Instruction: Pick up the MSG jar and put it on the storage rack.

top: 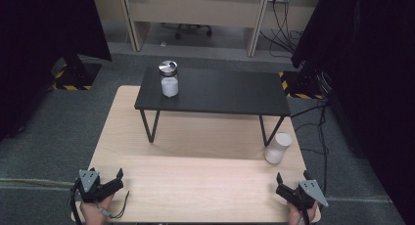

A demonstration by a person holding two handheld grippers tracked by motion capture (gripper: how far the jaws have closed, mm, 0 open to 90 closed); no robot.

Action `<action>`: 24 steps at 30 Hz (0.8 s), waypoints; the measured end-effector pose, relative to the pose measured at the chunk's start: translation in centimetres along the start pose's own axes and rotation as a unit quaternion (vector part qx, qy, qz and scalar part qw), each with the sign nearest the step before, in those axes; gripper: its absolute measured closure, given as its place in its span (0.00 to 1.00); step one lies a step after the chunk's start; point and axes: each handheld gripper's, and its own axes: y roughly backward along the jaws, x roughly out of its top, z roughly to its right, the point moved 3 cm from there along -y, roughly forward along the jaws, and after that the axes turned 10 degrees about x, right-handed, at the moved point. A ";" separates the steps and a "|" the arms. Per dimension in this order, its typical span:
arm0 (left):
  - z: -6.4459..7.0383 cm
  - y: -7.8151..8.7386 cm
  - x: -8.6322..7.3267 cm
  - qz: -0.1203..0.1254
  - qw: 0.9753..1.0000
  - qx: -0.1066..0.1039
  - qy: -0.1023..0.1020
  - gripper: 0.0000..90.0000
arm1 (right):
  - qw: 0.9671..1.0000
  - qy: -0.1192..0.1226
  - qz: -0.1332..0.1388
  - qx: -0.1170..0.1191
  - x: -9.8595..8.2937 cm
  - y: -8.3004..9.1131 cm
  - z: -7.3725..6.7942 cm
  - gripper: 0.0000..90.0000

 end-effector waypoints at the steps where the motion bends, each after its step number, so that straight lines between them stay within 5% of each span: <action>1: 0.0 0.0 0.0 0.000 1.000 0.001 -0.001 0.00 | 1.000 0.004 -0.004 0.002 0.1 -0.1 0.0 0.00; 5: 0.1 0.1 -0.1 0.003 1.000 0.001 -0.002 0.00 | 1.000 0.008 -0.011 0.005 0.4 -0.2 0.0 0.00; 11: 0.3 0.2 -0.3 0.010 1.000 0.000 -0.013 0.00 | 1.000 -0.021 0.002 0.010 0.5 -0.1 0.5 0.00; 24: 0.5 0.2 -0.3 0.011 1.000 0.005 -0.017 0.00 | 0.999 -0.008 0.017 0.044 2.4 -1.0 0.6 0.00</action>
